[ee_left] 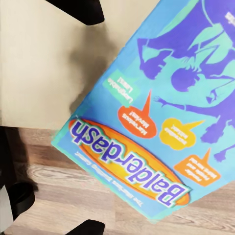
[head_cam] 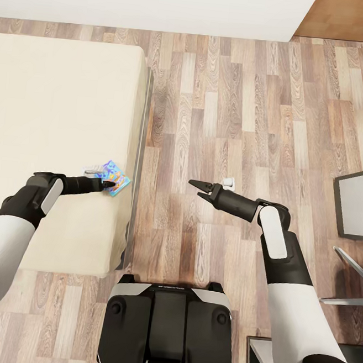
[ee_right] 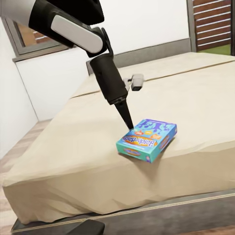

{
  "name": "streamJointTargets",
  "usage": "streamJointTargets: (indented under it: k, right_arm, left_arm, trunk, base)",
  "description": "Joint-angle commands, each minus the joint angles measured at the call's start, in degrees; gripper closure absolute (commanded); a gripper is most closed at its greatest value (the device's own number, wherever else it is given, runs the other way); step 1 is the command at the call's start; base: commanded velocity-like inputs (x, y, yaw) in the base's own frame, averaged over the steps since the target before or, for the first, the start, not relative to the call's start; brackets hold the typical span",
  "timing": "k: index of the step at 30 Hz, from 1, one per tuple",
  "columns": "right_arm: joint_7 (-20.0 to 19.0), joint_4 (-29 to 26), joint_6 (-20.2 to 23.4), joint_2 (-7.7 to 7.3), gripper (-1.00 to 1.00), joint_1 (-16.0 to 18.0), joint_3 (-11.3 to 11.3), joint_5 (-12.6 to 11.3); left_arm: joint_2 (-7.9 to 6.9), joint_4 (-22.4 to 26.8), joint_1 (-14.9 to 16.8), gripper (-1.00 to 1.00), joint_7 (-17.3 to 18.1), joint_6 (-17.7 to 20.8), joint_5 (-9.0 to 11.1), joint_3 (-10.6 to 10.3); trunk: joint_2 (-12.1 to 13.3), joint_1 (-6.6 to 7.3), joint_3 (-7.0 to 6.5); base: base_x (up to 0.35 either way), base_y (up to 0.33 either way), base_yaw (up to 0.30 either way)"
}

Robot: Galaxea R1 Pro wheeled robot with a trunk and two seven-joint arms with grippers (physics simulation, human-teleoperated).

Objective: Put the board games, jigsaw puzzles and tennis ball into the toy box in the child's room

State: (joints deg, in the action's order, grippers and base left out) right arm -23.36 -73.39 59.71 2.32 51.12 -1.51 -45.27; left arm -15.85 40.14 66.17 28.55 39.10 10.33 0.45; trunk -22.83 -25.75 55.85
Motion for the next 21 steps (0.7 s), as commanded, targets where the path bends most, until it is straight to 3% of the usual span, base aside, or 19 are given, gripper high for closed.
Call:
streamJointTargets:
  k: [1,5,7,15,21]
  right_arm:
    - [-0.5,0.0,0.3,0.04,-1.0,0.0,-0.2,0.5]
    - [-0.5,0.0,0.3,-0.03,-1.0,0.0,-0.2,0.5]
    - [-0.5,0.0,0.3,-0.09,-1.0,0.0,-0.2,0.5]
    - [-0.6,0.0,0.3,-0.17,-1.0,0.0,-0.2,0.5]
    - [-0.8,0.0,0.3,-0.41,-1.0,0.2,-0.4,0.4]
  left_arm:
    - [-0.29,0.0,0.0,-1.0,0.0,0.4,0.3,0.0]
    - [-1.77,0.0,0.0,-1.0,0.1,0.5,0.3,0.0]
    - [-3.73,0.0,0.0,-1.0,0.2,0.8,0.4,-0.1]
    - [-8.33,0.0,0.0,-1.0,1.3,2.6,0.5,-0.2]
    - [-13.17,0.0,-0.1,-1.0,10.4,4.7,0.6,-0.2]
  trunk:
    - [-0.1,-0.04,0.06]
    - [-0.1,-0.04,0.06]
    - [-0.1,-0.04,0.06]
    - [-0.1,-0.04,0.06]
    - [-0.1,-0.04,0.06]
  base:
    - [0.0,0.0,0.0]
    - [0.0,0.0,0.0]
    - [0.0,0.0,0.0]
    - [0.0,0.0,0.0]
    - [0.0,0.0,0.0]
